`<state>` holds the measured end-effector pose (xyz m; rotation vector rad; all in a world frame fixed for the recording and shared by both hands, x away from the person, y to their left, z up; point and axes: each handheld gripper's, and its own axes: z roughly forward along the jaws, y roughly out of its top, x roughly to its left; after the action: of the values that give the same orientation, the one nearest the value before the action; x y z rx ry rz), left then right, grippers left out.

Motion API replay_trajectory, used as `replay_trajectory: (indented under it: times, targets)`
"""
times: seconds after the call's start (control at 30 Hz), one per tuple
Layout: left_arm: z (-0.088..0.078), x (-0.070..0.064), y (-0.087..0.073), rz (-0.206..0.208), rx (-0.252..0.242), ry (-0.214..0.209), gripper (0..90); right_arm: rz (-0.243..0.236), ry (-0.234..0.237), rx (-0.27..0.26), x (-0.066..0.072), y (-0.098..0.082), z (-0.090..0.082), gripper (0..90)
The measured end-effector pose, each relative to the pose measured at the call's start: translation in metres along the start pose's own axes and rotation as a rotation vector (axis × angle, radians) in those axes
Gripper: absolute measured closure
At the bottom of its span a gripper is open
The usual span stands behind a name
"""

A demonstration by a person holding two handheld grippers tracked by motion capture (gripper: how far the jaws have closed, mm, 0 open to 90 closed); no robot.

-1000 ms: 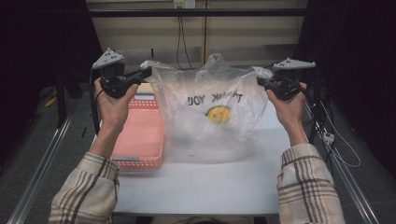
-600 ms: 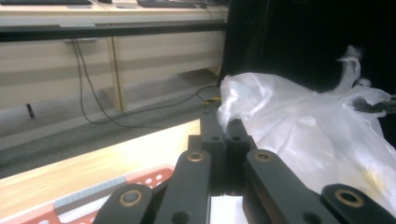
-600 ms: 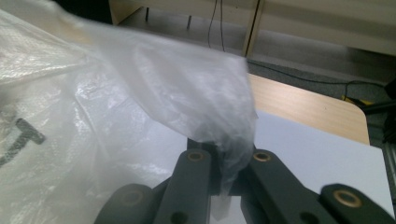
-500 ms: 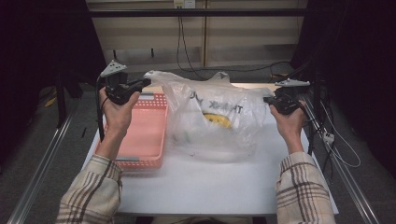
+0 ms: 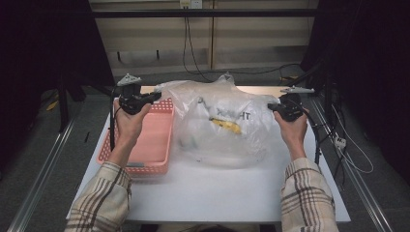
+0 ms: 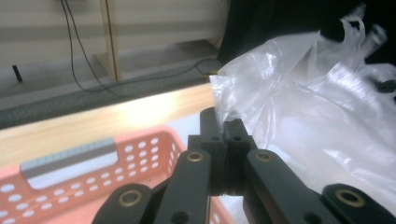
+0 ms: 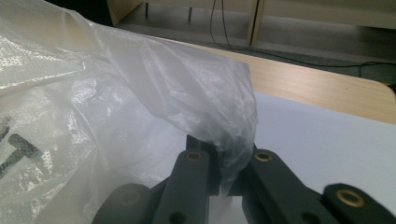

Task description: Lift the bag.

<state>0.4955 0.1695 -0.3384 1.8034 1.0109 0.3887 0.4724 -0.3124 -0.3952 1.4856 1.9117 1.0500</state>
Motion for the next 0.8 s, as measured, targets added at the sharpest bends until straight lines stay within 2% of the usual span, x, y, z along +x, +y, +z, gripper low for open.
replay_trajectory:
  times: [0.03,0.13,0.17,0.27,0.3,0.33,0.37,0.4,0.43,0.53,0.6,0.73,0.8]
  targets:
    - [0.002,0.0,-0.001,-0.001,0.013,-0.011,89.9,-0.002,0.009,0.008,0.001,0.0,0.001,86.3]
    - [0.004,0.0,-0.001,0.01,0.018,-0.001,89.7,-0.026,0.017,-0.003,0.006,0.002,-0.002,78.0]
    - [0.004,0.001,-0.001,-0.002,0.008,-0.002,89.7,-0.016,0.022,-0.012,0.006,0.003,-0.004,73.1]
    - [0.003,0.002,-0.001,-0.037,-0.003,-0.016,87.5,-0.014,0.024,-0.032,0.006,0.006,-0.012,65.8]
    - [0.002,0.0,-0.001,-0.049,-0.012,-0.012,81.5,-0.01,0.028,-0.035,0.006,0.007,-0.014,62.0]
    - [0.0,-0.001,-0.001,-0.061,-0.022,0.0,71.6,-0.007,0.027,-0.034,0.006,0.007,-0.016,57.5]
    - [-0.002,-0.003,0.0,-0.066,-0.03,-0.006,65.4,-0.01,0.025,-0.031,0.007,0.006,-0.017,53.5]
    - [-0.004,-0.005,0.001,-0.067,-0.041,-0.019,64.0,-0.01,0.029,-0.03,0.008,0.006,-0.019,50.8]
    - [-0.007,-0.007,0.003,-0.064,-0.05,-0.023,59.8,-0.011,0.03,-0.036,0.008,0.006,-0.02,47.5]
    - [-0.015,-0.014,0.008,-0.054,-0.075,-0.012,36.7,-0.003,0.025,-0.052,0.007,0.005,-0.028,39.4]
    - [-0.021,-0.018,0.01,-0.044,-0.096,-0.015,26.3,0.001,0.014,-0.046,0.005,0.005,-0.031,34.1]
    - [-0.035,-0.025,0.014,-0.01,-0.13,-0.04,13.8,-0.005,-0.016,-0.037,0.0,0.005,-0.036,30.0]
    - [-0.045,-0.028,0.015,0.001,-0.149,-0.061,9.4,0.005,-0.052,-0.032,-0.003,0.005,-0.037,29.5]
